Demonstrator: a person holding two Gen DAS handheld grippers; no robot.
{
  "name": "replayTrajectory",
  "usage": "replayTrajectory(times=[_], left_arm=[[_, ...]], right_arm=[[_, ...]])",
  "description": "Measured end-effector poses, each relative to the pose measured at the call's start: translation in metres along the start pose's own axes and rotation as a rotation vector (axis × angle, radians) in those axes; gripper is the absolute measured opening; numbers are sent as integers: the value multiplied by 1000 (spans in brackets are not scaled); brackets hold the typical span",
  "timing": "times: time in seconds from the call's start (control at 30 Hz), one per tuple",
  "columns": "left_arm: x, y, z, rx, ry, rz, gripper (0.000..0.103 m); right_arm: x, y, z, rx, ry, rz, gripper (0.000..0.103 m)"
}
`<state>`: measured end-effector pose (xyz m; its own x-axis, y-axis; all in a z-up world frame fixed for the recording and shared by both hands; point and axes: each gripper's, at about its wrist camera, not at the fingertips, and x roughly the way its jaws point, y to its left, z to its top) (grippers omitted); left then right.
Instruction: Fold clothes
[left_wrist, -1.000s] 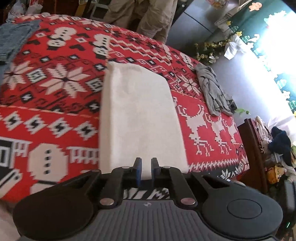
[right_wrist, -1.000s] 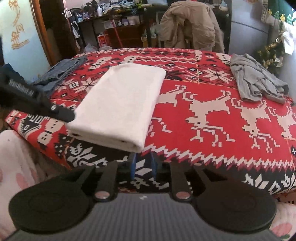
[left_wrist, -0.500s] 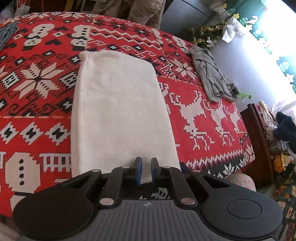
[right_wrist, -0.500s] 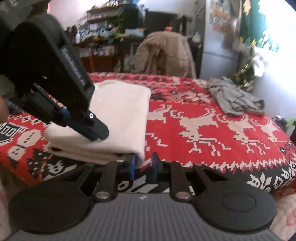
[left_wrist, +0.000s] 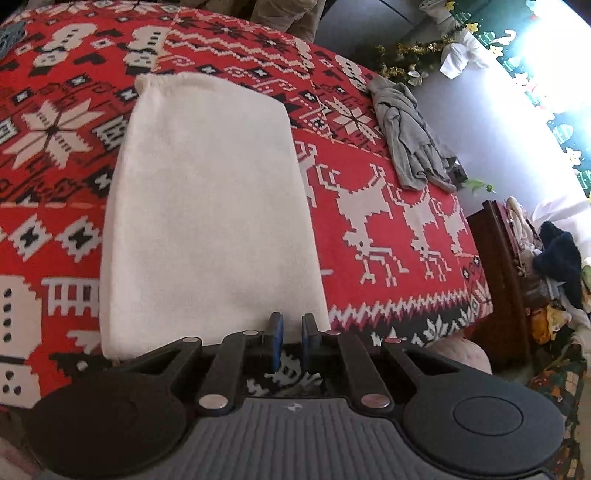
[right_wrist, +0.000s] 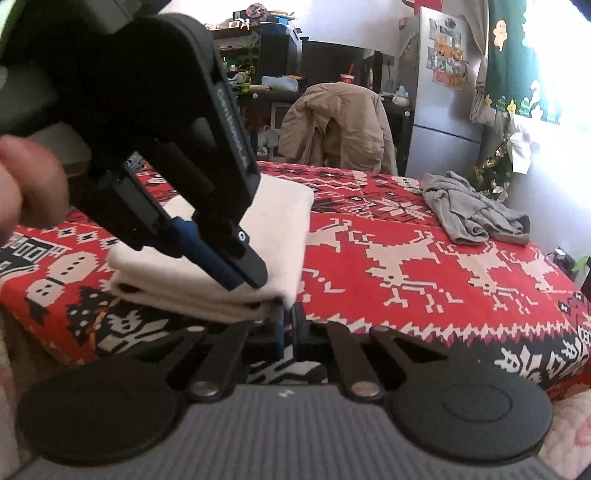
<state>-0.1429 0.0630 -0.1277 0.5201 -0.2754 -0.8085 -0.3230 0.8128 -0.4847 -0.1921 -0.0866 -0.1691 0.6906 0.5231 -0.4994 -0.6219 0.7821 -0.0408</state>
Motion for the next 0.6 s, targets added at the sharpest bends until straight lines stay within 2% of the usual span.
replayTrajectory(times=[0.1,0.27,0.37,0.47,0.6], left_arm=[[-3,0,-3,-8,15,-10,9],[-18,0,6,-29,-25,-41,9],[-13,-4,17,-13,-40,-18,9],[2,-6,24,-5,-26,6,9],[4,-7,22,1,-23,19,9]], right_arm=[[-9,-8,2,39,-2,0,0],[-26,-27,9,106,-45,-24,0],[-11,-37,16,110,-34,-37,0],[18,-44,20,106,-3,-11,0],[33,-40,19,104,18,51,0]])
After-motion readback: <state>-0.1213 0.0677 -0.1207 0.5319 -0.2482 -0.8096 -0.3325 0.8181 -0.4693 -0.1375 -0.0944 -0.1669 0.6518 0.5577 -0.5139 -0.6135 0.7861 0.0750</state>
